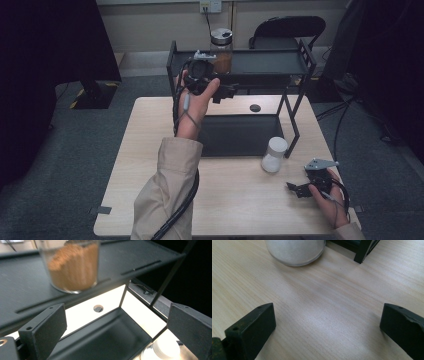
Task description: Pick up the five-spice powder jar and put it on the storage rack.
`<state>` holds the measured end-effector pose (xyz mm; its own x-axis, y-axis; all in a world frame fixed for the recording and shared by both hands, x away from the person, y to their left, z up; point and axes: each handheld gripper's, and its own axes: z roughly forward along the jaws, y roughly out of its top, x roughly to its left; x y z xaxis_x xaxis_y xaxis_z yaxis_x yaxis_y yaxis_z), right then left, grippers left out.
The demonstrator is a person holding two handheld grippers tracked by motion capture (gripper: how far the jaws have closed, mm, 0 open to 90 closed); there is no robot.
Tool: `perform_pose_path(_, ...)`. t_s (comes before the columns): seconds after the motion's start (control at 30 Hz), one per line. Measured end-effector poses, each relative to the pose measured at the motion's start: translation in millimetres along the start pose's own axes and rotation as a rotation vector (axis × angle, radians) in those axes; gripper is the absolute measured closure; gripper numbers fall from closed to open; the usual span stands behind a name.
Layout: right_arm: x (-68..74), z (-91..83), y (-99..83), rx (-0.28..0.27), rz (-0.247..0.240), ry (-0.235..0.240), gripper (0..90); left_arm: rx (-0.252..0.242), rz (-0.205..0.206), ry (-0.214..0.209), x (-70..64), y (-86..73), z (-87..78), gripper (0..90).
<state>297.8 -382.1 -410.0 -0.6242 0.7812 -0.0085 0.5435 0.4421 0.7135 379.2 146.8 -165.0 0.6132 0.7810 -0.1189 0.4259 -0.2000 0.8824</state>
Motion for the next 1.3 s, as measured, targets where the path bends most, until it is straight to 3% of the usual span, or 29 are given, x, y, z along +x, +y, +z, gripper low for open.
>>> perform_pose_path(0.4, 0.0, 0.0, 0.0, 0.000, 0.000, 0.000, 0.0, 0.038, -0.004, -0.033, 5.1, -34.2, 24.6, 2.0)
perform_pose_path(0.7, 0.0, 0.0, -0.1, 0.000, 0.000, 0.000, 0.0, 0.069, -0.012, -0.035, 9.4, -61.3, 40.3, 2.0)
perform_pose_path(1.3, 0.0, 0.1, -0.1, -0.001, 0.000, 0.000, 0.0, 0.098, -0.019, -0.022, 16.1, -112.1, 51.6, 2.0)
